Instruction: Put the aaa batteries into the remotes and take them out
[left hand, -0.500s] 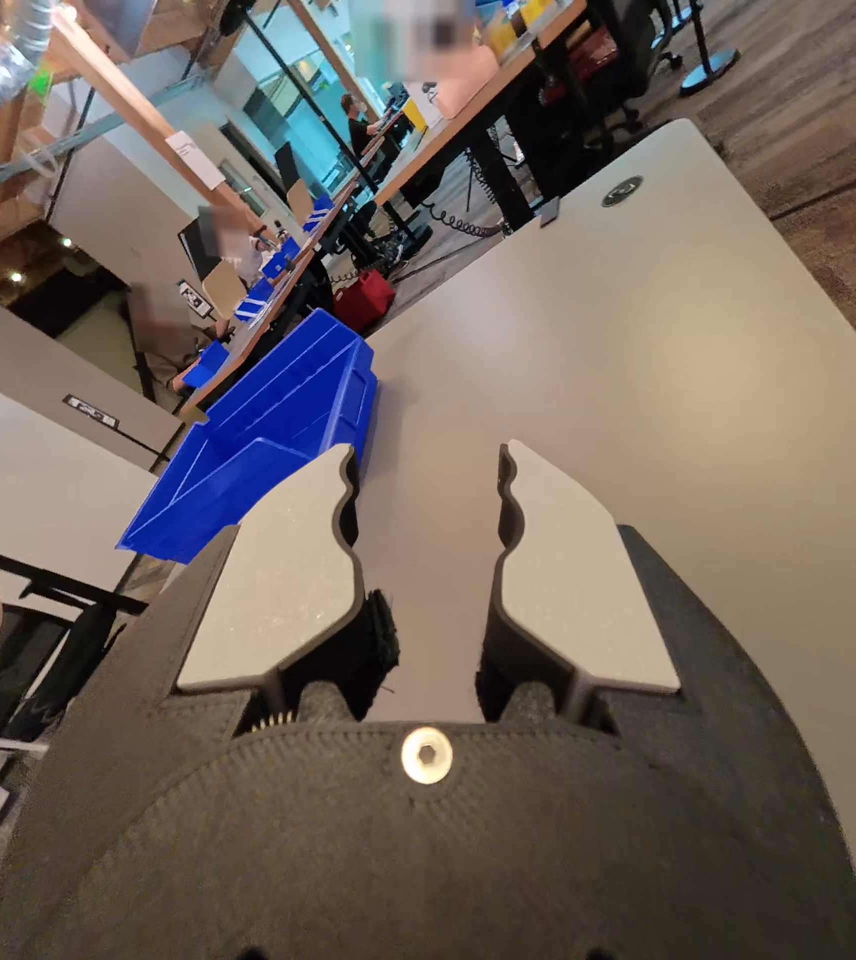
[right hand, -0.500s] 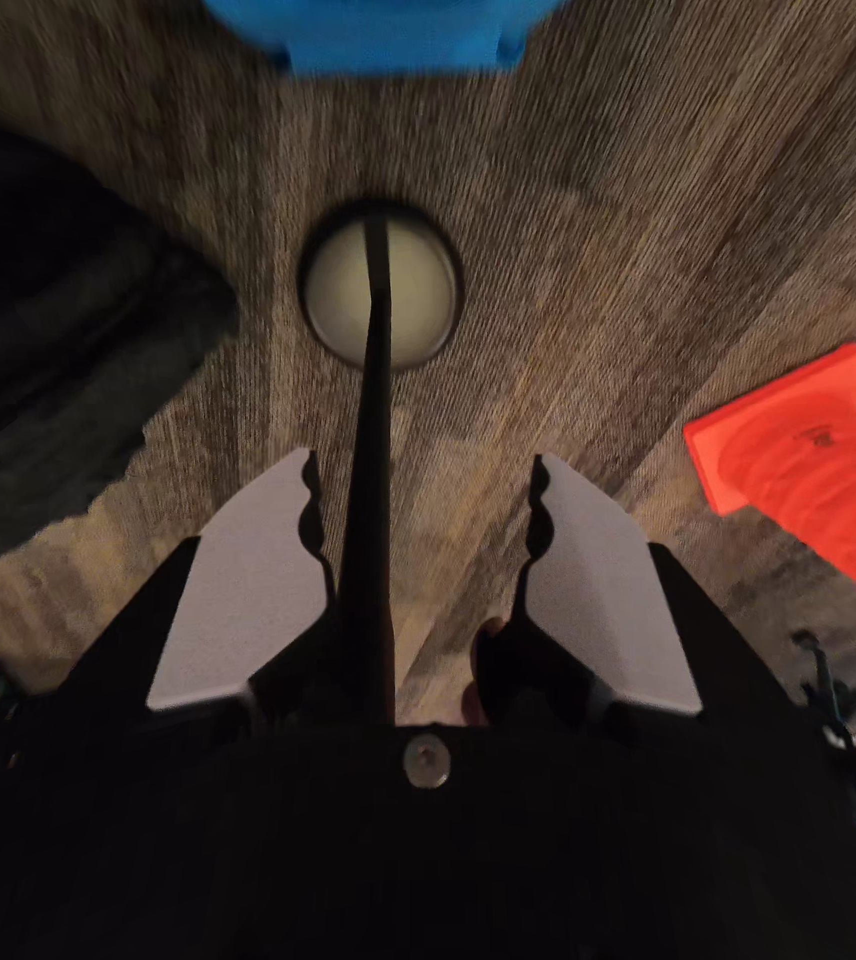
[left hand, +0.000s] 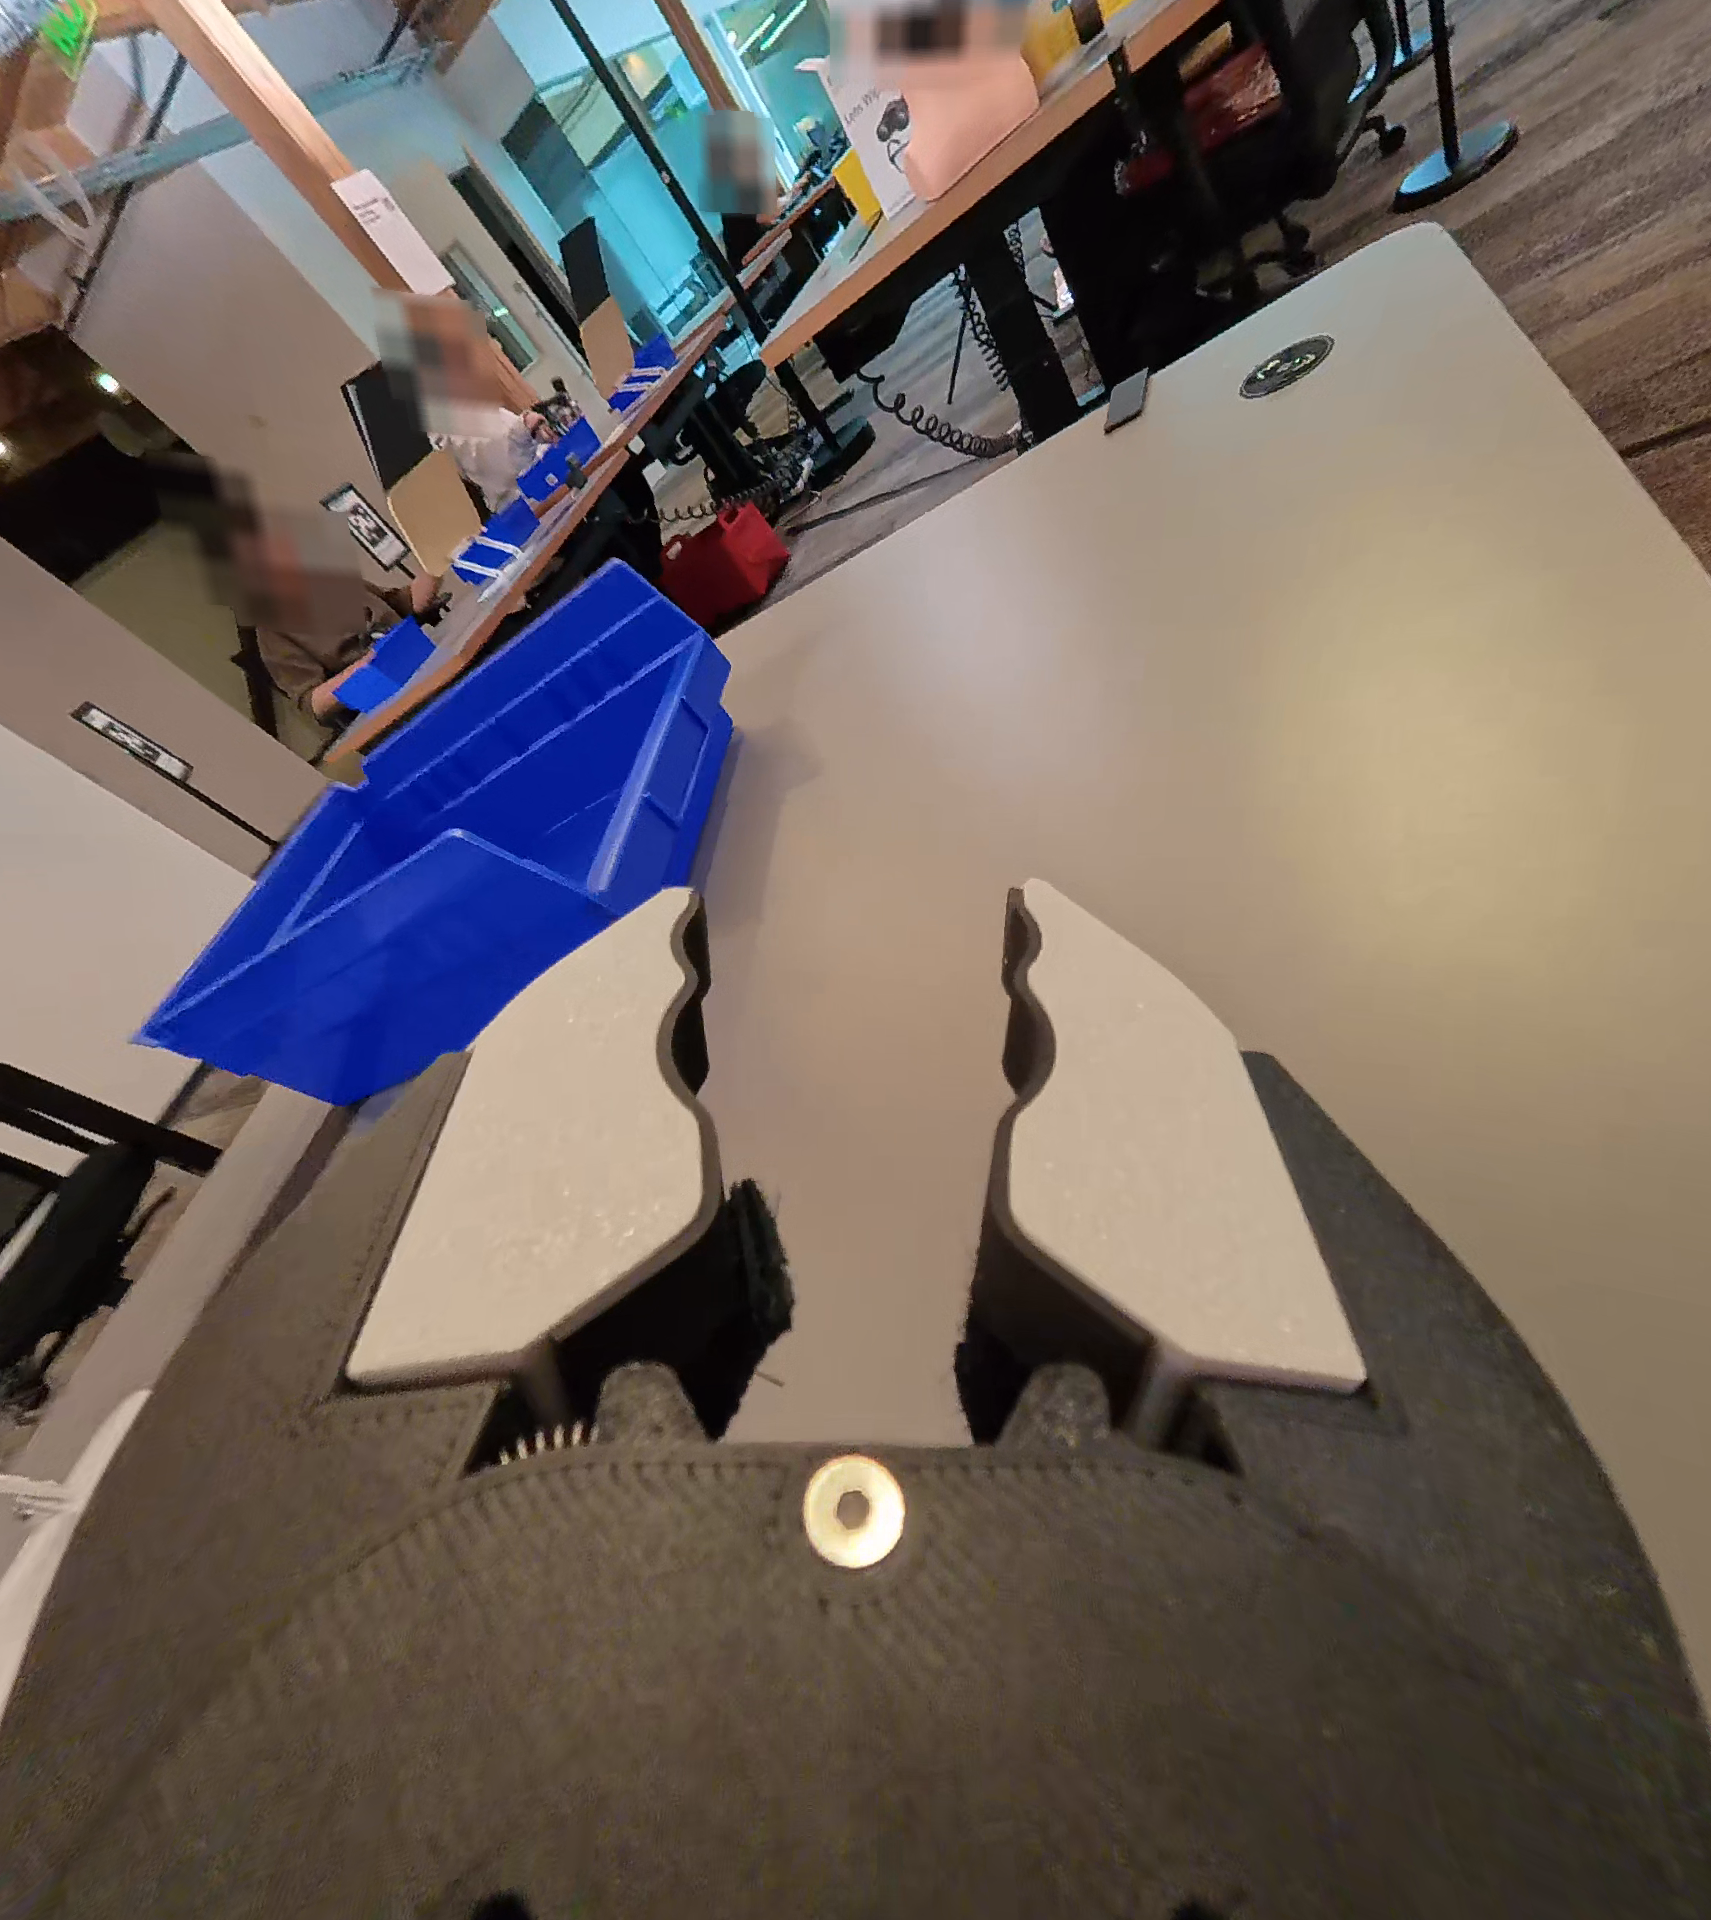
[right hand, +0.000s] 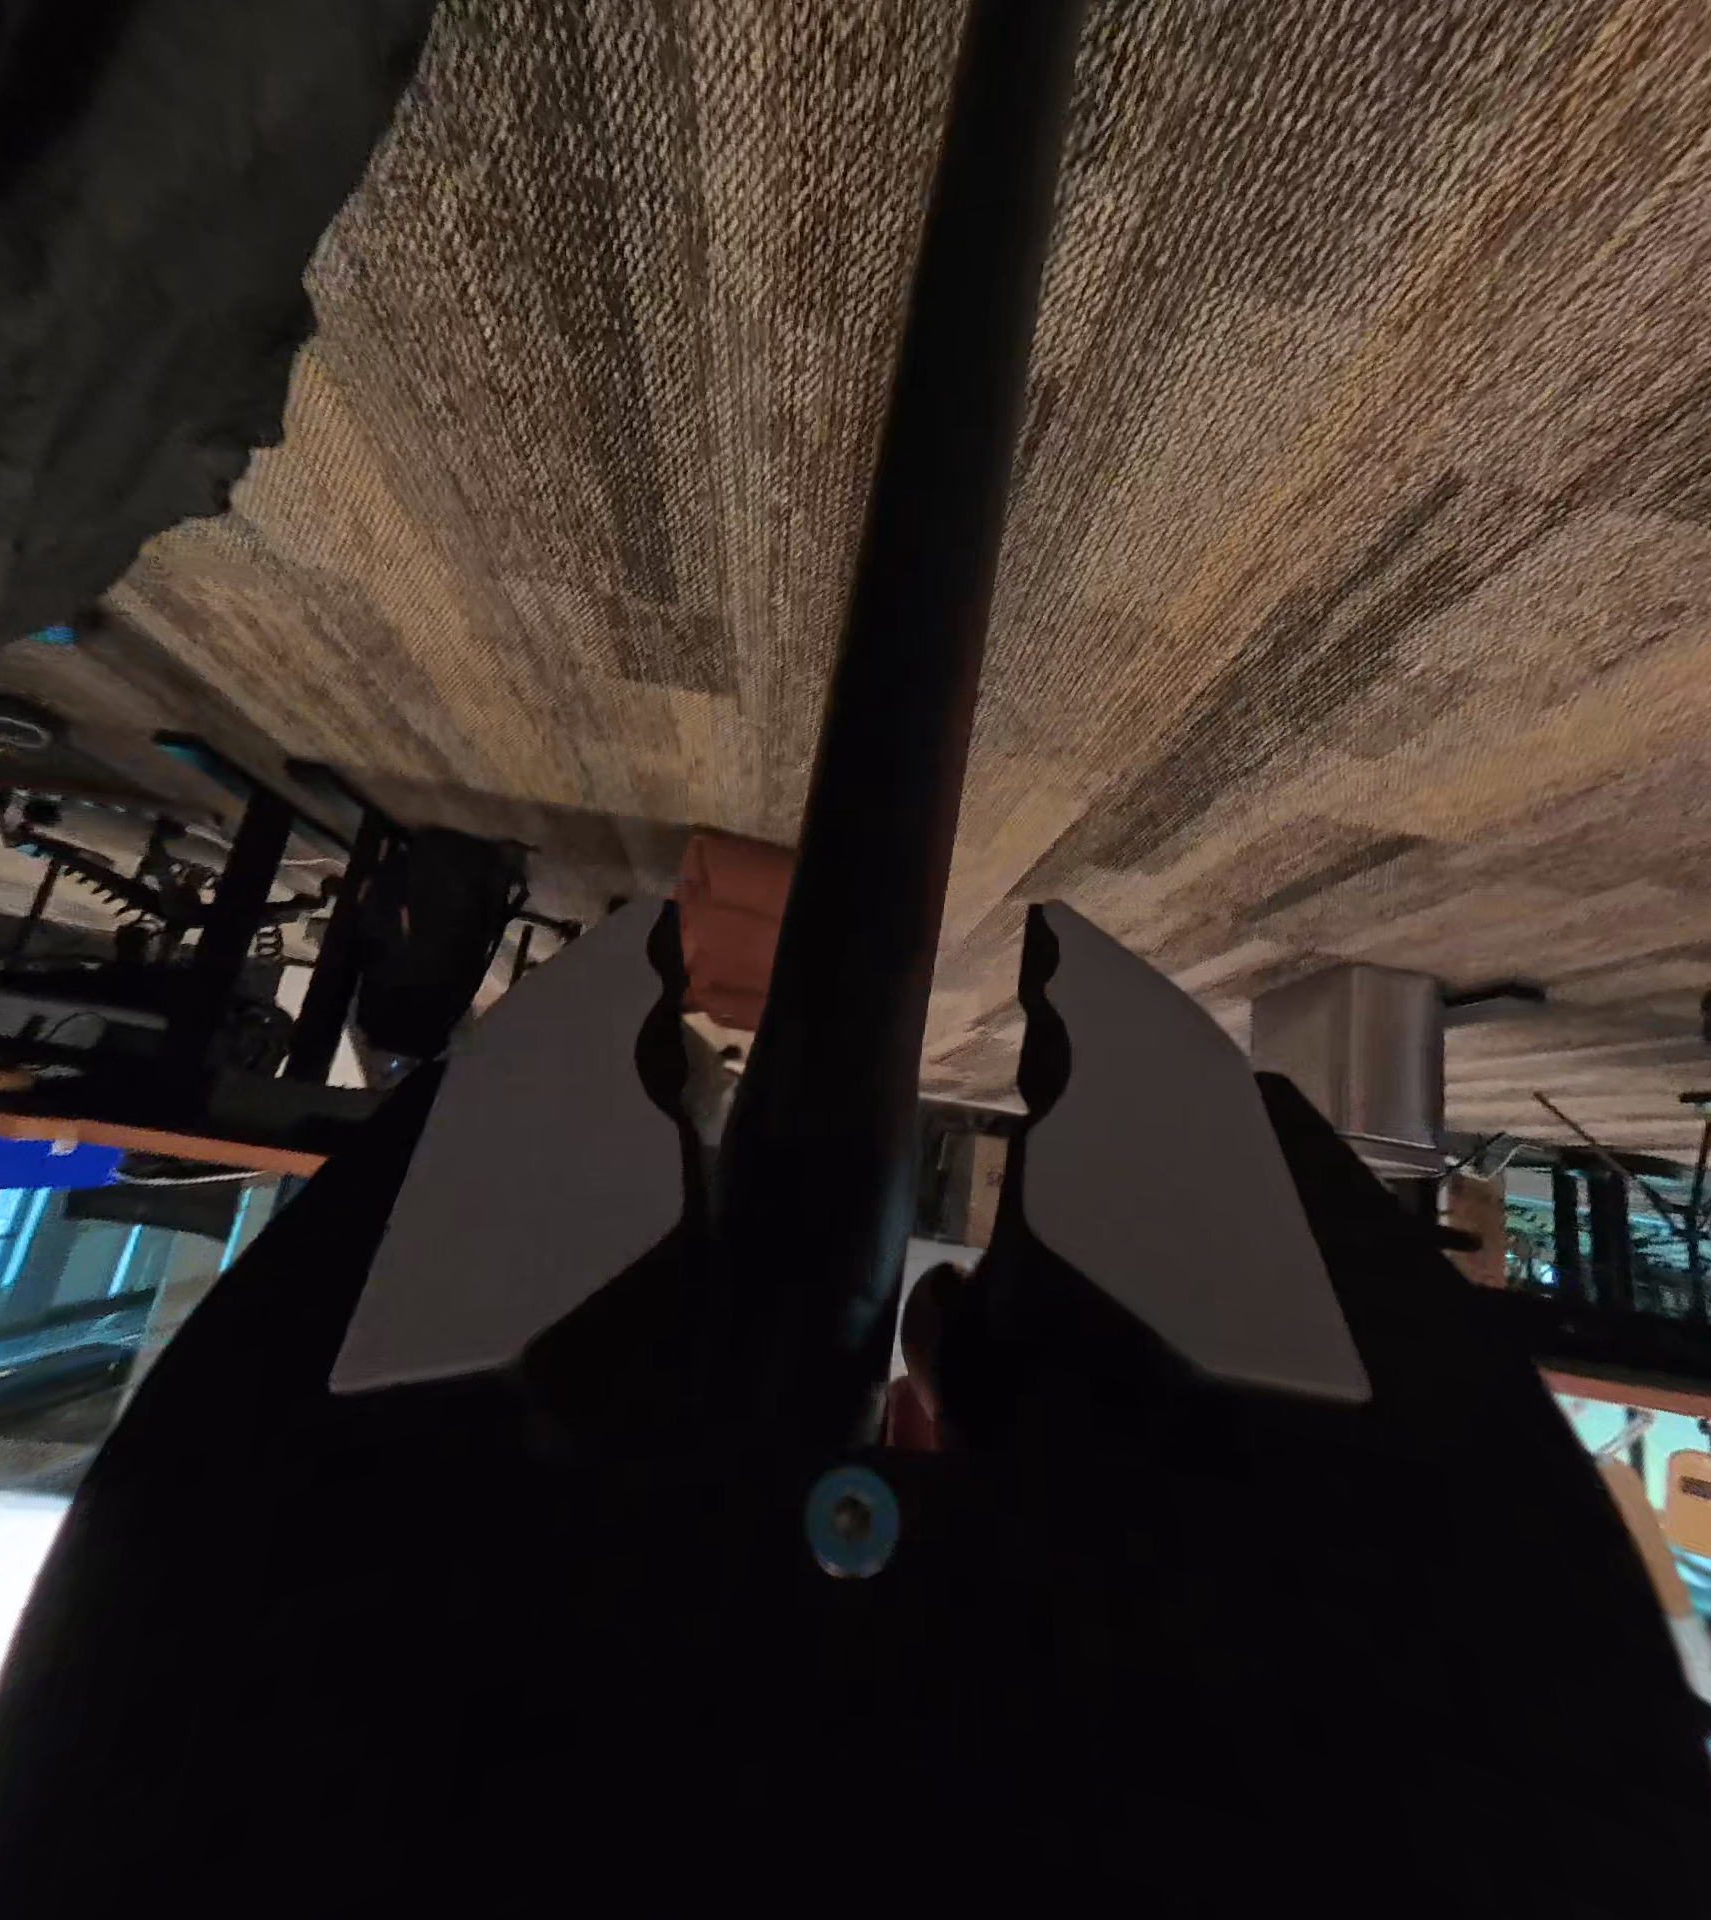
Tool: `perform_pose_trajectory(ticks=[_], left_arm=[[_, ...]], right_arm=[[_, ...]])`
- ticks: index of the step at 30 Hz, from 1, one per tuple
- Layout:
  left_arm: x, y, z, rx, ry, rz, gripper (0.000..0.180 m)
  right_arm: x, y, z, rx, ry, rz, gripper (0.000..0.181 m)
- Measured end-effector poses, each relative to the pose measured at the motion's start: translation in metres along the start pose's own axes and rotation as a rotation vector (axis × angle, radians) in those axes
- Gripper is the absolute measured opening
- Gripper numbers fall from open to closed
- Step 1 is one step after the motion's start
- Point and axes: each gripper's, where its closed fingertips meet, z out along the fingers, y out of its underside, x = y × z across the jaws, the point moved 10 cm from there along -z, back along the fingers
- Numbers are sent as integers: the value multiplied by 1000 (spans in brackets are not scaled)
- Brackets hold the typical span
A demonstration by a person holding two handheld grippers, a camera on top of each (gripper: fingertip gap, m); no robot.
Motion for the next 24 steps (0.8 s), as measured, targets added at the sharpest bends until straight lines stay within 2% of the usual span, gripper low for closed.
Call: perform_pose_trajectory(ticks=[3, 7, 15, 24], left_arm=[[7, 4, 9, -47, 22, -2, 57], [16, 2, 12, -50, 35, 47, 57], [26, 0, 16, -64, 94, 77, 58], [34, 0, 22, -78, 157, 96, 62]], right_arm=[[3, 11, 14, -55, -64, 57, 74], [1, 29, 34, -174, -103, 28, 77], [-10, 63, 52, -185, -162, -23, 69], [5, 166, 93, -188, -211, 54, 66]])
